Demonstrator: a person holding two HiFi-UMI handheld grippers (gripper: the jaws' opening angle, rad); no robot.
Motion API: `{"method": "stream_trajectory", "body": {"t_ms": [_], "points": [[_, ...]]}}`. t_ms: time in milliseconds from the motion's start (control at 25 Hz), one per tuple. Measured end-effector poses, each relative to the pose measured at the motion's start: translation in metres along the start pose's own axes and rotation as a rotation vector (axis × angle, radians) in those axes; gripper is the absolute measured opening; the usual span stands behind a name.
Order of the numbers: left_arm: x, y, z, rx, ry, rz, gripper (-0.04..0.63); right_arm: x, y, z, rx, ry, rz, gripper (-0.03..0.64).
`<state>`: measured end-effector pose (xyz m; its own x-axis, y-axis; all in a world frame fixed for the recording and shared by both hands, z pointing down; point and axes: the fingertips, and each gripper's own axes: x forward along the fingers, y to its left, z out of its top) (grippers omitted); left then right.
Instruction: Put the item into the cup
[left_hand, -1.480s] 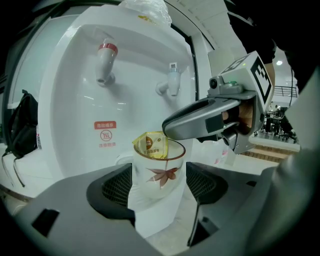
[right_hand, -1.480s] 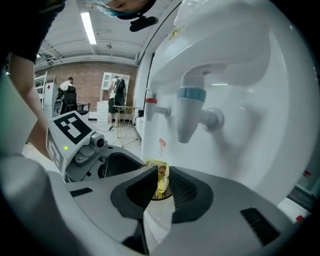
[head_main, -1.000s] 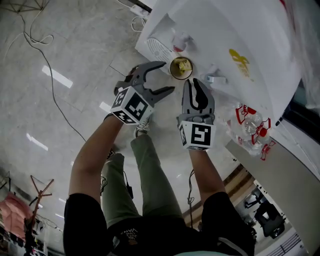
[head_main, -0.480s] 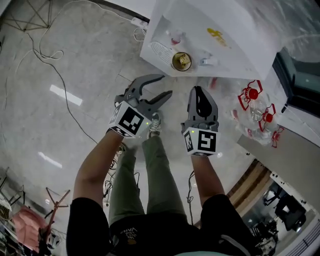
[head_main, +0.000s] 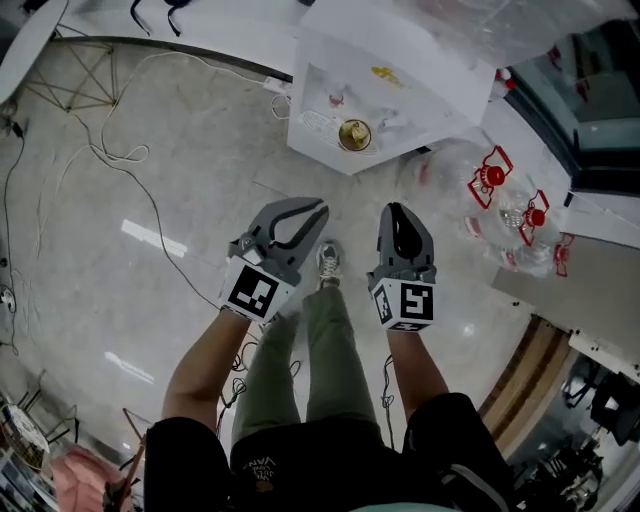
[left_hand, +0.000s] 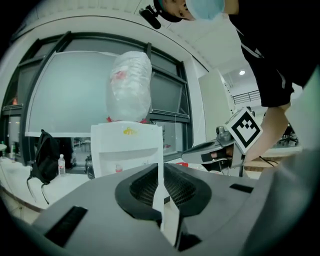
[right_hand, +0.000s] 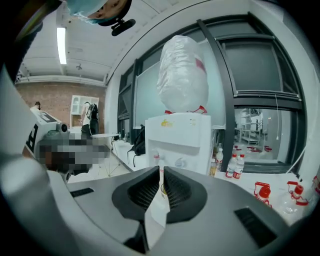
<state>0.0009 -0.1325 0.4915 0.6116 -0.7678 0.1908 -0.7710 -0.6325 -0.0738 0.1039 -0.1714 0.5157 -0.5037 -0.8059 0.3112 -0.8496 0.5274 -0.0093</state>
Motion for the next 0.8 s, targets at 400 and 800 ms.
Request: {"method": "stream_trajectory", "body": {"t_ms": [400,800], "points": [[-0.072,-0.039,0.094,0.022,-0.062,0.017,0.028,-0.086,0.023,0.068,0.065,-0.037,-0.001,0.051],[-0.154,-0.068,0.164,-0.005,-0.07,0.051,0.02,-0.181,0.057,0.138,0.06,-0.071,0.018,0.051]]}}
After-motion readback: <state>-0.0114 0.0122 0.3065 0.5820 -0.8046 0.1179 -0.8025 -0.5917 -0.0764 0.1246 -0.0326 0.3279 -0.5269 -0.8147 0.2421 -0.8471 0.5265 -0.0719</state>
